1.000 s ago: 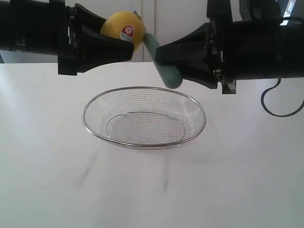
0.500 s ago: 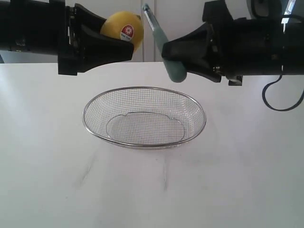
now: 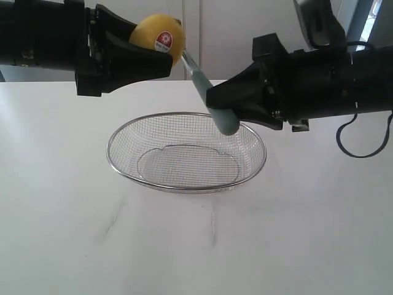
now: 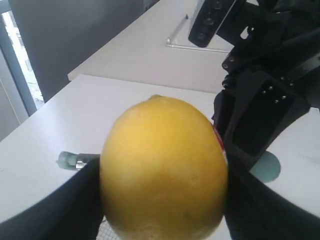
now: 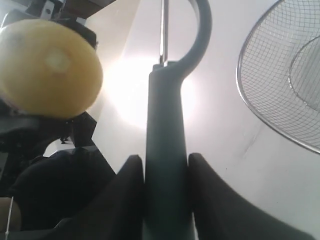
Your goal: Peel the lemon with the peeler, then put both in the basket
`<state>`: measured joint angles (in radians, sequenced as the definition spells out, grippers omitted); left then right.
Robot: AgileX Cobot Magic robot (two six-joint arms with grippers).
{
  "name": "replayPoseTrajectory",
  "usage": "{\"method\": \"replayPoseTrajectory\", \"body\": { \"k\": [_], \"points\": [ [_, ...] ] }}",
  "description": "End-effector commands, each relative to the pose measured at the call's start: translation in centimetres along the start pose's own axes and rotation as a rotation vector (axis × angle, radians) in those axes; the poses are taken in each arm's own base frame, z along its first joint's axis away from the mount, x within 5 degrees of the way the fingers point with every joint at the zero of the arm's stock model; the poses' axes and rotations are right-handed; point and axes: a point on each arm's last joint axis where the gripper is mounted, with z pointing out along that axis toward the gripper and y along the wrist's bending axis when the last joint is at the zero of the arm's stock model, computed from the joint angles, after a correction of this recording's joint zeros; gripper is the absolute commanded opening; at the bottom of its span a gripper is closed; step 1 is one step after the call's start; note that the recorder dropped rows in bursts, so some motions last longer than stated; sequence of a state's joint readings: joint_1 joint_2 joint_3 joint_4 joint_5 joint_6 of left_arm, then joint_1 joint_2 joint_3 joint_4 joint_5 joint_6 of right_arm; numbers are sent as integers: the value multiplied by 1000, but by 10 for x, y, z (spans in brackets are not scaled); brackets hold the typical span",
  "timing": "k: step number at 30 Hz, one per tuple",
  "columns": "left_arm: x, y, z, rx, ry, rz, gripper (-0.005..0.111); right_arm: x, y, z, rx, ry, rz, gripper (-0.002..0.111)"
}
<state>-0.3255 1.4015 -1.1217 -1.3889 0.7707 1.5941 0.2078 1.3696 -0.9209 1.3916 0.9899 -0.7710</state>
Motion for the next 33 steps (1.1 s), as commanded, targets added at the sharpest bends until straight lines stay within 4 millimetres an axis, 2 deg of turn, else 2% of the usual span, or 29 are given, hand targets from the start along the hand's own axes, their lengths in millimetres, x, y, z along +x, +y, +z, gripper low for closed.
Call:
{"method": "replayPoseTrajectory", "body": {
  "k": [1, 17, 22, 27, 33],
  "points": [
    [-6, 2, -2, -28, -33, -9, 0, 5, 4, -2, -59, 57, 7, 0],
    [-6, 2, -2, -27, -33, -9, 0, 3, 13, -3, -141, 28, 72, 0],
    [-6, 2, -2, -29, -33, -9, 0, -2, 18, -10, -87, -67, 85, 0],
    [-6, 2, -2, -29, -33, -9, 0, -1, 33, -22, -84, -120, 39, 0],
    [-6, 2, -2, -29, -33, -9, 0, -2, 31, -22, -59, -132, 31, 0]
  ]
}}
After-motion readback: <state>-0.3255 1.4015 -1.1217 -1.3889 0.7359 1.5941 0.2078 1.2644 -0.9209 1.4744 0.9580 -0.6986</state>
